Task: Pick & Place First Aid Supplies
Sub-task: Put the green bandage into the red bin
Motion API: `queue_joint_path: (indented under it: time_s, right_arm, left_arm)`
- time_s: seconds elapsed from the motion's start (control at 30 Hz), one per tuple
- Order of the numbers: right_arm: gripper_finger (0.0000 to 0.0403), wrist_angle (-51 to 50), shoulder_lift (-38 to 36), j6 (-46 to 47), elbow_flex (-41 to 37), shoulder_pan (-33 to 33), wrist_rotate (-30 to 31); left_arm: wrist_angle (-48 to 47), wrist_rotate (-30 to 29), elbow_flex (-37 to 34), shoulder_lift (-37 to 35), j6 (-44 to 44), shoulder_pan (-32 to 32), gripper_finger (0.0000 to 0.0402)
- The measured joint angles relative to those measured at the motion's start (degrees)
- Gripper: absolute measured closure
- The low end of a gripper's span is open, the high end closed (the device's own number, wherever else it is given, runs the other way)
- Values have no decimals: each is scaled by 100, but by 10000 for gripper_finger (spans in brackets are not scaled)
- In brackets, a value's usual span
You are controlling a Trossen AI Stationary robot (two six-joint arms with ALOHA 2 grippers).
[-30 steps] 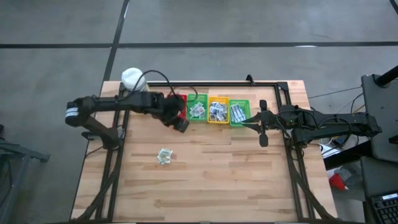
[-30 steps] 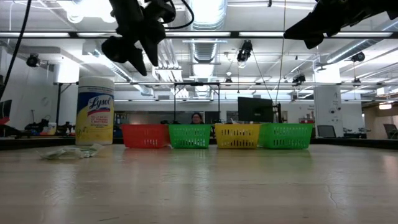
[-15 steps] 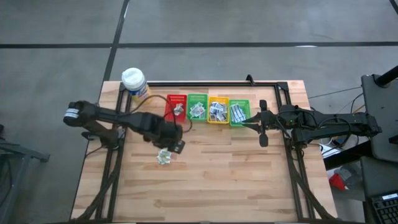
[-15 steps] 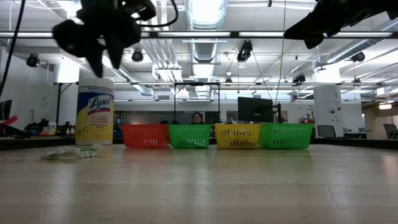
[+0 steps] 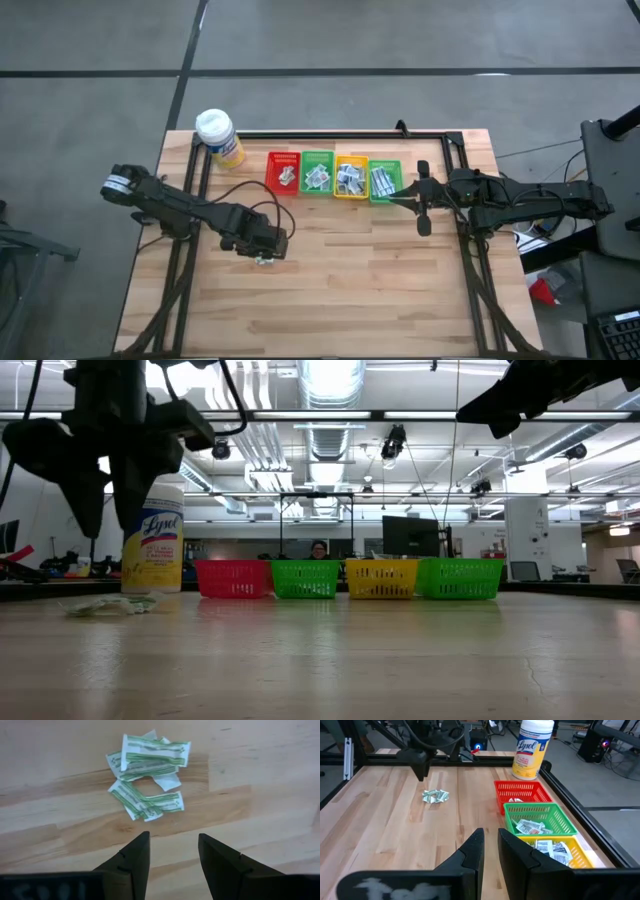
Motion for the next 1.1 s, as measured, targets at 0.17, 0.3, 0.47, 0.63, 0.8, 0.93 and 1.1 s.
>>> queue_joint_path:
  time_s: [0.17,0.3,0.47,0.63,0.8,0.93,1.1]
  right_arm:
    - [351,0,1,1,-1,0,0]
    - [351,0,1,0,-1,0,0]
    - [351,0,-2,0,0,0,0]
    - [351,0,1,3,0,0,0]
    - [351,0,0,3,0,0,0]
    - [351,0,-1,1,-2,0,0]
    - [351,-2,-2,2,-2,0,0]
  left_arm:
    - [430,126,-373,2,-222,-30,241]
    - [827,227,-648,2,-372,-30,241]
    - [1252,255,-935,2,-539,-30,241]
    - [1310,256,-1092,2,-638,-28,241]
    - [1305,254,-1229,2,-693,-28,241]
    - [1300,251,-1321,2,-701,-28,241]
    - [1311,244,-1447,2,-753,-26,241]
